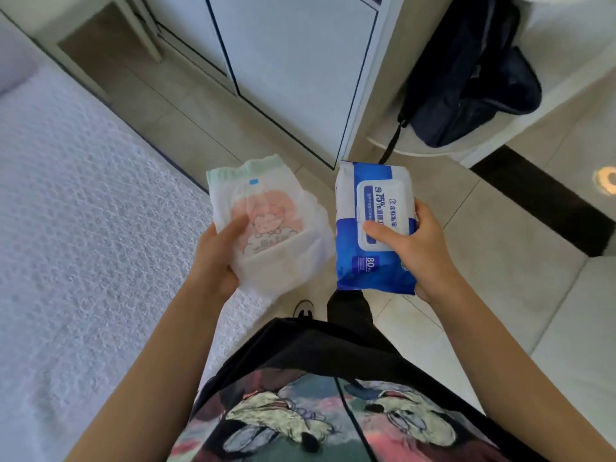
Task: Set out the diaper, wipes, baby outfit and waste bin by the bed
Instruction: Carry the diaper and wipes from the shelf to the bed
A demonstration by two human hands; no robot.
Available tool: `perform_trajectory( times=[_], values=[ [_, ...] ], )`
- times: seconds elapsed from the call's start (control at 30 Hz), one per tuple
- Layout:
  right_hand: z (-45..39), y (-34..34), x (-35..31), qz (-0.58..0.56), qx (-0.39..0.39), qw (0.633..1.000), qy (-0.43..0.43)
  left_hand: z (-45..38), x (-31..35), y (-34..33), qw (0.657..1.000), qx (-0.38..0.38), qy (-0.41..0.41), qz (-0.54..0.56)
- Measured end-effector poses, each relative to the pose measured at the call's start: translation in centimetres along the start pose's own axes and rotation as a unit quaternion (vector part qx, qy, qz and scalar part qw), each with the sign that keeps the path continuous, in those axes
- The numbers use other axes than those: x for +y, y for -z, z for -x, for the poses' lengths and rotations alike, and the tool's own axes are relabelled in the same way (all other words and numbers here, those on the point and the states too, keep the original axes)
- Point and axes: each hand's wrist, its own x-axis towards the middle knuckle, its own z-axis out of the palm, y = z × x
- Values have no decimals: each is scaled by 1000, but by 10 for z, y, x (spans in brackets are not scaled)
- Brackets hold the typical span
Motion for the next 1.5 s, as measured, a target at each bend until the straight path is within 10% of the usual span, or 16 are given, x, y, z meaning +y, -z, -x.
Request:
perform_trajectory(
  times=[0.6,1.5],
  values=[
    [-184,-47,-130,129,-244,960,55,-60,46,-72,956,223,-109,156],
    [-311,-409,-289,225,-365,897,111,-202,248,127,877,423,-99,207]
  ],
)
